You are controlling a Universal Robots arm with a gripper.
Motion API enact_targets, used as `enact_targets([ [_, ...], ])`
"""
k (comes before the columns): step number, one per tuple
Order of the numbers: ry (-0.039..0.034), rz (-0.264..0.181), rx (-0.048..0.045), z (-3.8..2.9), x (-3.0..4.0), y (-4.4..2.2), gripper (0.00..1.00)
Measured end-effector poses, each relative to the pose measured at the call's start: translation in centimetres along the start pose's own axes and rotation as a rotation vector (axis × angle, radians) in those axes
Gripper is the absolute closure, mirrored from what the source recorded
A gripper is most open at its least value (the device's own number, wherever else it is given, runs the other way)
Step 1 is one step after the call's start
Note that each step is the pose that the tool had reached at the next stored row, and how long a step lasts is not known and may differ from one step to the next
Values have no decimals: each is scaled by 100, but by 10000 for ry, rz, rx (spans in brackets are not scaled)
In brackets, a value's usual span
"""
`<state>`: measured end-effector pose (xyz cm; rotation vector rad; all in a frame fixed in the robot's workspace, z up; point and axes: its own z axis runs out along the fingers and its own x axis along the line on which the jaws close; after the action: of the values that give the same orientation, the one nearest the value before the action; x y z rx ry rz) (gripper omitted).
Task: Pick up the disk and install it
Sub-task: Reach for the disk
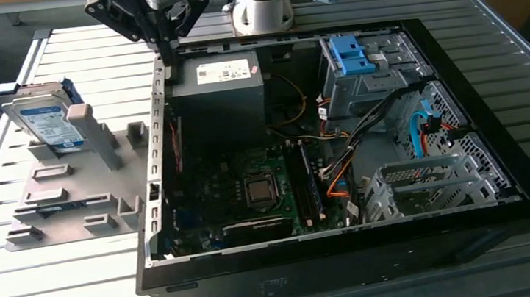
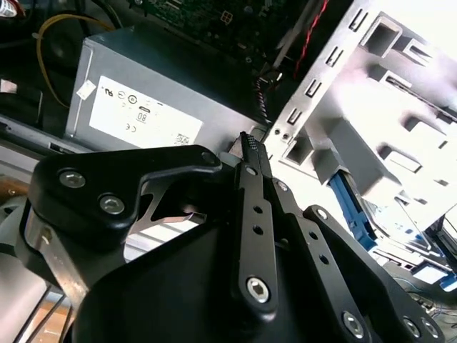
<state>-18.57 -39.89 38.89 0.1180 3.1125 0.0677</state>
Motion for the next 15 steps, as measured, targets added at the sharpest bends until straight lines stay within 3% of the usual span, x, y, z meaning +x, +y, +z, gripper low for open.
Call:
enact_targets([
  [15, 1, 0, 1, 7, 171, -13, 89],
])
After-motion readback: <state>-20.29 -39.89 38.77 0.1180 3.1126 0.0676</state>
